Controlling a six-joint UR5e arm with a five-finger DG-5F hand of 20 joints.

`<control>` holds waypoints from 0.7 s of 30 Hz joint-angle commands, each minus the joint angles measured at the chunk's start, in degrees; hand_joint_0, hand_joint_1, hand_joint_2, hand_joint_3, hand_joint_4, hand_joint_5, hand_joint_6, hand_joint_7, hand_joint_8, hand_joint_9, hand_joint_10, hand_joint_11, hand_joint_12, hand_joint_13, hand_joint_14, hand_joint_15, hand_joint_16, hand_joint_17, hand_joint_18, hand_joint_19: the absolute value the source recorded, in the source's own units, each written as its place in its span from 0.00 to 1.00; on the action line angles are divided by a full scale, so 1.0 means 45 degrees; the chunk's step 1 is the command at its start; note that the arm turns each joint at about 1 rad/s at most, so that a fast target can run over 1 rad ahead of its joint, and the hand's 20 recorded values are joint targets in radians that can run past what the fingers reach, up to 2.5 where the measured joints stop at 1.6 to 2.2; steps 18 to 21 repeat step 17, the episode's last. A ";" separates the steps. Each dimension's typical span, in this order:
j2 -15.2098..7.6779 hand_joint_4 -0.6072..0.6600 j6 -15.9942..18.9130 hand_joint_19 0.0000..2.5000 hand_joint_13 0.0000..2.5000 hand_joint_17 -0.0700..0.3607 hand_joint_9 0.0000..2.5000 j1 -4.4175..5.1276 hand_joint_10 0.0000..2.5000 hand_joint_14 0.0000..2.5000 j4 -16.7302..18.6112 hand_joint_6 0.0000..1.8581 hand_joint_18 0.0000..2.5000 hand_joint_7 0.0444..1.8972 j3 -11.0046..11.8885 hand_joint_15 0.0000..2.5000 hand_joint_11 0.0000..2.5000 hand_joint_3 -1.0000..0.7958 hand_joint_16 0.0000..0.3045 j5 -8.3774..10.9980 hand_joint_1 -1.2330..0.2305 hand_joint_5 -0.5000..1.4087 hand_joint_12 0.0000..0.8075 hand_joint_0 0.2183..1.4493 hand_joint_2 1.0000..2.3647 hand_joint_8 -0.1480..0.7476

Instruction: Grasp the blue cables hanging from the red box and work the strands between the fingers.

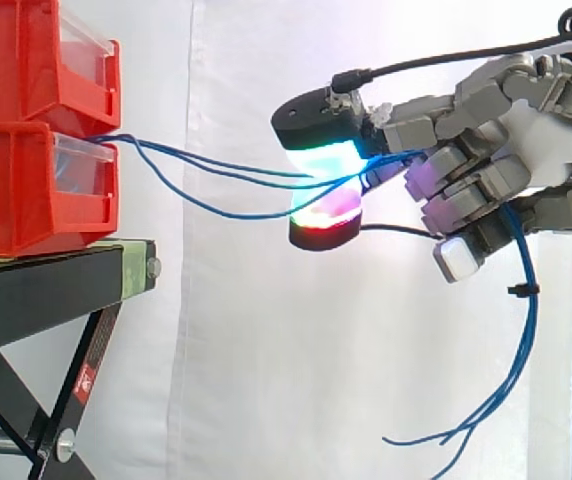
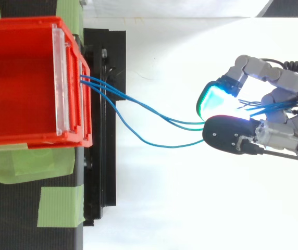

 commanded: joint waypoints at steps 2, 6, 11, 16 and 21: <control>-0.0004 0.73 0.0000 0.23 0.78 0.61 0.70 -0.0017 1.00 1.00 0.0000 0.09 1.00 0.84 -0.0003 0.64 1.00 0.42 0.84 0.0000 0.41 0.47 0.73 0.54 0.02 0.70; 0.0016 0.73 0.0000 0.23 0.78 0.61 0.70 -0.0017 1.00 1.00 0.0000 0.09 1.00 0.84 -0.0003 0.64 1.00 0.42 0.84 0.0000 0.41 0.47 0.73 0.54 0.02 0.70; -0.0004 0.74 0.0000 0.23 0.78 0.61 0.70 0.0002 1.00 1.00 0.0000 0.09 1.00 0.84 -0.0003 0.64 1.00 0.41 0.84 0.0000 0.41 0.46 0.73 0.54 0.02 0.70; -0.0004 0.74 0.0000 0.23 0.78 0.61 0.70 0.0002 1.00 1.00 0.0000 0.09 1.00 0.83 -0.0003 0.64 1.00 0.41 0.84 0.0000 0.41 0.46 0.73 0.54 0.02 0.70; -0.0004 0.74 0.0000 0.23 0.78 0.61 0.70 0.0002 1.00 1.00 0.0000 0.09 1.00 0.84 -0.0003 0.64 1.00 0.41 0.84 0.0000 0.41 0.46 0.73 0.54 0.02 0.70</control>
